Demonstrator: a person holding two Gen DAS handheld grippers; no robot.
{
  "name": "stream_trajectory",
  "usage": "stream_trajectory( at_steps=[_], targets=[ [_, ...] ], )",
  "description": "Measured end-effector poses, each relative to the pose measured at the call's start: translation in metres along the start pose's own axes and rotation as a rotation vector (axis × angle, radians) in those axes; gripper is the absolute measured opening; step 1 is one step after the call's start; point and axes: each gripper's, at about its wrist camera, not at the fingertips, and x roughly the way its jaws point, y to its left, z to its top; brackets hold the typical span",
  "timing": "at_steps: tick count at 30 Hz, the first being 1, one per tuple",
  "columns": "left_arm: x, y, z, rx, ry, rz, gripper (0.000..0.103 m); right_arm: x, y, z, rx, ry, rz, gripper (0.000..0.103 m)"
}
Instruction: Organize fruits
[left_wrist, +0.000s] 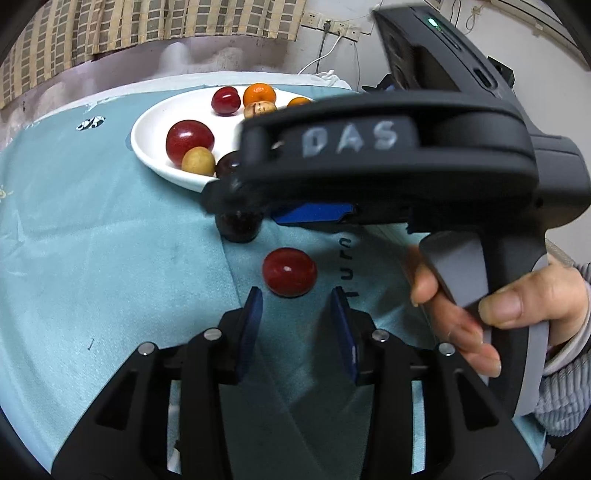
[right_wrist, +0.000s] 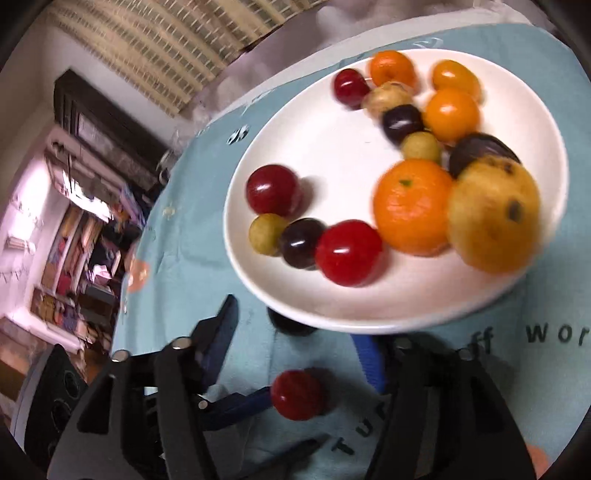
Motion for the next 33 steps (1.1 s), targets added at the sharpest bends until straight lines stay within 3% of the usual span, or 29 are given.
stream_trajectory(
  at_steps=[3,5,9,12,13,16,19,24,26,29,32,33],
  targets=[
    [-0.006,0.005,0.0,-0.01,-0.018,0.018,0.043,-0.004,-0.002,-0.012,-0.033,-0.047,0.026,0.056],
    [-0.008,0.009,0.001,-0.029,-0.021,0.016,0.043,0.0,-0.004,-0.007,-0.001,-0.069,0.048,0.056],
    [-0.004,0.009,-0.001,-0.027,-0.003,0.021,0.045,0.008,-0.01,0.008,0.024,-0.025,0.07,0.055],
    [-0.003,0.005,-0.002,-0.011,-0.004,0.025,0.051,0.006,-0.004,0.002,-0.074,-0.028,-0.026,0.033],
    [-0.002,0.004,-0.002,-0.007,-0.002,0.026,0.051,0.006,-0.004,0.001,-0.096,-0.03,-0.025,0.032],
    [-0.002,0.003,-0.001,-0.009,-0.003,0.028,0.053,0.005,-0.011,0.001,-0.039,-0.032,0.011,0.031],
    [-0.001,0.006,0.001,-0.025,-0.006,0.013,0.057,0.006,-0.013,-0.002,0.023,0.006,0.178,0.03],
    [0.007,0.001,0.01,-0.022,-0.003,0.011,0.06,-0.016,-0.018,0.004,0.052,-0.018,0.215,0.03],
    [0.014,-0.007,0.015,0.017,0.004,0.035,0.059,-0.034,-0.016,0.0,0.014,-0.06,0.173,0.03],
    [0.026,-0.02,0.021,0.076,0.023,0.085,0.053,-0.056,-0.022,-0.002,0.027,-0.106,0.162,0.03],
    [0.027,-0.024,0.021,0.094,0.026,0.121,0.031,-0.073,-0.032,-0.004,0.048,-0.148,0.163,0.03],
    [0.026,-0.022,0.02,0.085,0.025,0.117,0.031,-0.076,-0.036,-0.005,0.062,-0.157,0.171,0.03]
  ],
)
